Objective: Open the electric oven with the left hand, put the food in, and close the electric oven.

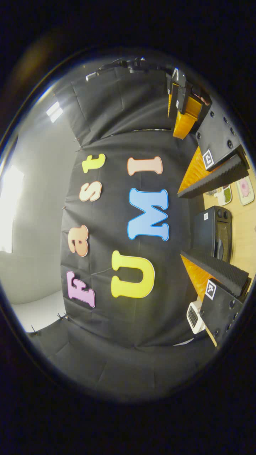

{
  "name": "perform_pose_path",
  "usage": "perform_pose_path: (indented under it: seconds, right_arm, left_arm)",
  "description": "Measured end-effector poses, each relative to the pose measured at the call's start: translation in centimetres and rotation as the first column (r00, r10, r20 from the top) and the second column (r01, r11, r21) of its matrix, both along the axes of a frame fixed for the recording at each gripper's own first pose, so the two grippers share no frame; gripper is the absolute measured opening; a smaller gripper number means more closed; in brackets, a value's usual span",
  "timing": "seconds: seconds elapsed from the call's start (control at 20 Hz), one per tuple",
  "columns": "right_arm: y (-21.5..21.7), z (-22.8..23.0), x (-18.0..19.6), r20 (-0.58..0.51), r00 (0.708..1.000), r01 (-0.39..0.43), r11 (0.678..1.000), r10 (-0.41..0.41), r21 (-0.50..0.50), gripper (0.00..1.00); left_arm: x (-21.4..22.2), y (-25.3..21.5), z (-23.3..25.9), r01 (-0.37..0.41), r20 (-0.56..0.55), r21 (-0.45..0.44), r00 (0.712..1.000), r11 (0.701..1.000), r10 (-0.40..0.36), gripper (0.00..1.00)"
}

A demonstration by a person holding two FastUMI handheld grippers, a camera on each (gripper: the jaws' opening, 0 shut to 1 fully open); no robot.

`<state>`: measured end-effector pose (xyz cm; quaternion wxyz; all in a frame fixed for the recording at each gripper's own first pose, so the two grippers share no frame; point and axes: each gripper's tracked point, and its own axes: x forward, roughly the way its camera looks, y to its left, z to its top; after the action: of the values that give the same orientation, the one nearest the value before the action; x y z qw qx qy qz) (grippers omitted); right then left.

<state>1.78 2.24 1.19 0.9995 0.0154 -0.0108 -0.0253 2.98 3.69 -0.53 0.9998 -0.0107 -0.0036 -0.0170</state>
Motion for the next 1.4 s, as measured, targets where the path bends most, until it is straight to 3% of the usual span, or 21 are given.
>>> perform_pose_path:
  seconds: [0.05, 0.1, 0.3, 0.35, 0.4, 0.45, 0.75, 0.8, 1.4]
  right_arm:
    - [0.1, 0.0, 0.2, 0.0, 1.0, 0.001, 1.0, -0.001, 0.0, 0.96]
    - [0.2, 0.0, 0.5, 0.0, 1.0, 0.002, 1.0, -0.002, 0.001, 0.97]
    - [0.6, -0.2, 0.8, -0.01, 1.0, 0.003, 1.0, -0.003, 0.005, 0.96]
    - [0.6, -0.2, 0.9, -0.013, 1.0, 0.005, 1.0, -0.005, 0.002, 0.96]
    - [0.7, -0.3, 0.9, -0.017, 1.0, 0.006, 1.0, -0.007, -0.003, 0.97]
    - [0.7, -0.4, 0.9, -0.022, 1.0, 0.01, 1.0, -0.01, -0.009, 0.97]
    - [0.3, -1.1, 1.1, -0.046, 0.998, 0.035, 0.999, -0.036, -0.015, 0.97]
    - [0.2, -1.3, 1.2, -0.051, 0.998, 0.042, 0.999, -0.043, -0.017, 0.97]
    - [-1.6, -3.4, 1.4, -0.13, 0.981, 0.141, 0.989, -0.145, -0.037, 0.97]
  left_arm:
    - [0.2, 0.2, -0.2, 0.0, -0.004, 0.002, 1.0, 1.0, 0.0, 0.97]
    - [0.6, 0.5, -0.4, 0.0, -0.008, 0.004, 1.0, 1.0, 0.0, 0.92]
    - [2.3, 1.7, -3.0, -0.002, -0.056, -0.006, 0.998, 1.0, 0.002, 0.92]
    - [2.8, 1.9, -4.1, 0.001, -0.077, -0.006, 0.997, 1.0, -0.001, 1.0]
    - [3.4, 2.3, -5.3, 0.002, -0.102, -0.007, 0.995, 1.0, -0.003, 0.92]
    - [4.1, 2.7, -6.2, 0.0, -0.12, -0.01, 0.993, 1.0, -0.001, 1.0]
    - [9.1, 4.6, -11.4, 0.009, -0.202, 0.004, 0.979, 1.0, -0.008, 0.96]
    - [9.9, 4.8, -12.8, 0.018, -0.223, 0.011, 0.975, 1.0, -0.015, 1.0]
    - [18.2, 8.5, -27.9, 0.013, -0.468, 0.021, 0.884, 1.0, -0.002, 0.97]
